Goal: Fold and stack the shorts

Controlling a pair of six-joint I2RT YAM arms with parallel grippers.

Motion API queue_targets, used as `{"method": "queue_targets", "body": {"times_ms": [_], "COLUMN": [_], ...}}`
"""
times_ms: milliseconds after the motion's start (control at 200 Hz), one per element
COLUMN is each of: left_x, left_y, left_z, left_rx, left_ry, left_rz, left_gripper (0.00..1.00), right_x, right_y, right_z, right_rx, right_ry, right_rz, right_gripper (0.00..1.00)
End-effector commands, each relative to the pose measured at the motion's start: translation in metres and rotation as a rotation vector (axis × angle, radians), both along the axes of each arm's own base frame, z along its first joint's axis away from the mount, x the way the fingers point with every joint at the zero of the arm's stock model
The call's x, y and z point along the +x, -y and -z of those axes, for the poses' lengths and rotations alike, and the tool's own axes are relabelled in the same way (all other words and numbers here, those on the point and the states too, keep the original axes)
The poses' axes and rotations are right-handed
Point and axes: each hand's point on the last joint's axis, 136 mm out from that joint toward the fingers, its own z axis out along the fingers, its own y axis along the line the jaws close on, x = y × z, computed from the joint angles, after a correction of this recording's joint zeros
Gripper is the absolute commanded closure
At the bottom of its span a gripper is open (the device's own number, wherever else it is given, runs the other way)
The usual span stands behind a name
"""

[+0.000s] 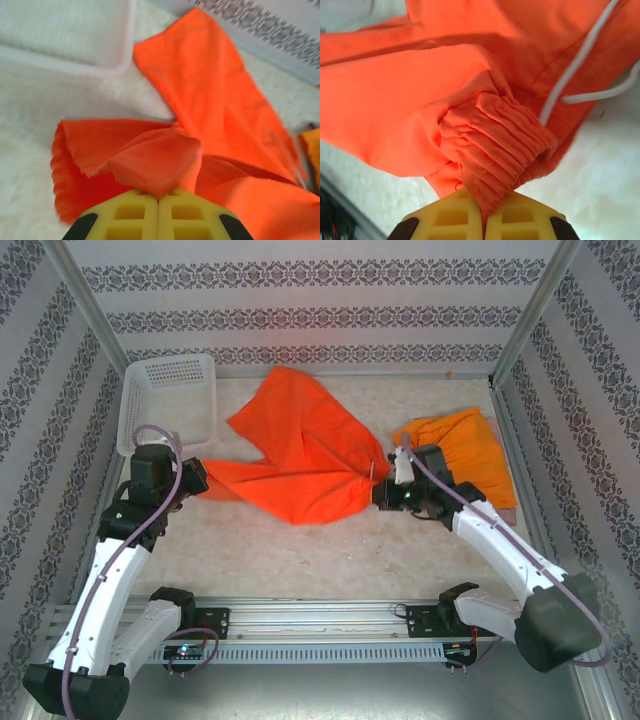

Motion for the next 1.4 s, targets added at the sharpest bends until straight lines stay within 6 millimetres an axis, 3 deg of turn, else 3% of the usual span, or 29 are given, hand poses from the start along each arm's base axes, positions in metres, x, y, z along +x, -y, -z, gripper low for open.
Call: {"method": "queue_targets", "body": {"times_ms": [0, 200, 365, 510, 824, 1009, 1134, 1394], "left_x": [-0.01, -0.003, 0.009, 0.035, 0.126, 0.187, 0.226, 0.304], "left_y": [-0.01, -0.006, -0.005, -0.002, 0.009, 0.018, 0.026, 0.039], "left_z": [-0.022, -0.028, -0.05, -0.076, -0.117, -0.129, -0.122, -0.088], "left_rx": [0.009, 0.0, 0.025, 0.05, 0.099, 0.112, 0.102, 0.084], "left_ry": [0.045, 0.017, 0.05, 0.093, 0.146, 0.153, 0.132, 0.058], "left_rz": [-0.05, -0.039, -0.023, -0.001, 0.035, 0.056, 0.075, 0.094], "left_gripper": [1.0, 1.0, 1.0, 1.0, 1.0, 1.0, 1.0, 1.0], "right_x": [-0.006, -0.008, 0.004, 0.023, 0.069, 0.093, 0.108, 0.136], "right_y": [0.002, 0.015, 0.019, 0.031, 0.05, 0.055, 0.058, 0.068], "right_z": [-0.002, 0.001, -0.022, -0.043, -0.065, -0.059, -0.049, -0.025], "right_rx": [0.023, -0.015, 0.02, 0.063, 0.118, 0.12, 0.122, 0.103], "right_ry": [-0.001, -0.015, 0.011, 0.026, 0.022, -0.019, -0.056, -0.124], "right_rz": [0.079, 0.145, 0.179, 0.247, 0.332, 0.363, 0.385, 0.44], "right_gripper": [1.0, 1.0, 1.0, 1.0, 1.0, 1.0, 0.99, 0.95]}}
